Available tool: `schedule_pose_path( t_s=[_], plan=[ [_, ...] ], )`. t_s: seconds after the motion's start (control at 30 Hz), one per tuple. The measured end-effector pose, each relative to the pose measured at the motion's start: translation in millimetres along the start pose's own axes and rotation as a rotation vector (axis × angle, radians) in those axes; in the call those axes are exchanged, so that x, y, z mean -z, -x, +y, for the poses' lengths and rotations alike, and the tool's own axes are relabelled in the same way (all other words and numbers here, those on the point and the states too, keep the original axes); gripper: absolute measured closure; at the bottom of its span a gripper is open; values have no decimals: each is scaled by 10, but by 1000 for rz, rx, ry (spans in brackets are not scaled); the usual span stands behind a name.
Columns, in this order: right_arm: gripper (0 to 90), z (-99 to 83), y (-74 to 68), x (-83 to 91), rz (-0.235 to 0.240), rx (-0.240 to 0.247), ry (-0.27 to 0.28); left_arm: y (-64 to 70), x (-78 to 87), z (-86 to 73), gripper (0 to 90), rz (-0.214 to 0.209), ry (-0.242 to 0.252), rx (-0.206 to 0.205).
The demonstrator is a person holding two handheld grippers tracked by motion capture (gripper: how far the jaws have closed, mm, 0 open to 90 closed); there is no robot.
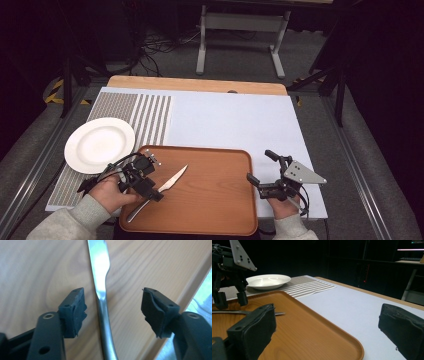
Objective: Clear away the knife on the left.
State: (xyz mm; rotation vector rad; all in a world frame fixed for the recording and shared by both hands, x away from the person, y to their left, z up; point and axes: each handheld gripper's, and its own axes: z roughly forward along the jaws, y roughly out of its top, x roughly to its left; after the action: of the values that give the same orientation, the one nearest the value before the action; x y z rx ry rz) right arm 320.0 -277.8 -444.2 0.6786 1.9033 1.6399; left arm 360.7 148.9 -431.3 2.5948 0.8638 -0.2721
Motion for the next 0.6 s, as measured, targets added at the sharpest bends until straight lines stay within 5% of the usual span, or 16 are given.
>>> schedule_pose_path(
  t_s=[0.2, 0.3, 0.47, 0.6],
  plan=[
    [20, -1, 0, -1, -2, 1, -1, 59, 24, 26, 435, 17, 43, -70],
    [20, 1, -8, -6, 2, 3, 0, 148, 31, 38, 621, 95, 55, -171],
    [21, 0, -5, -9, 4, 7, -1, 215, 31, 47, 875, 154, 70, -231],
    [20, -1, -1, -8, 2, 4, 0, 252, 3, 74, 896, 210, 59, -281]
  ],
)
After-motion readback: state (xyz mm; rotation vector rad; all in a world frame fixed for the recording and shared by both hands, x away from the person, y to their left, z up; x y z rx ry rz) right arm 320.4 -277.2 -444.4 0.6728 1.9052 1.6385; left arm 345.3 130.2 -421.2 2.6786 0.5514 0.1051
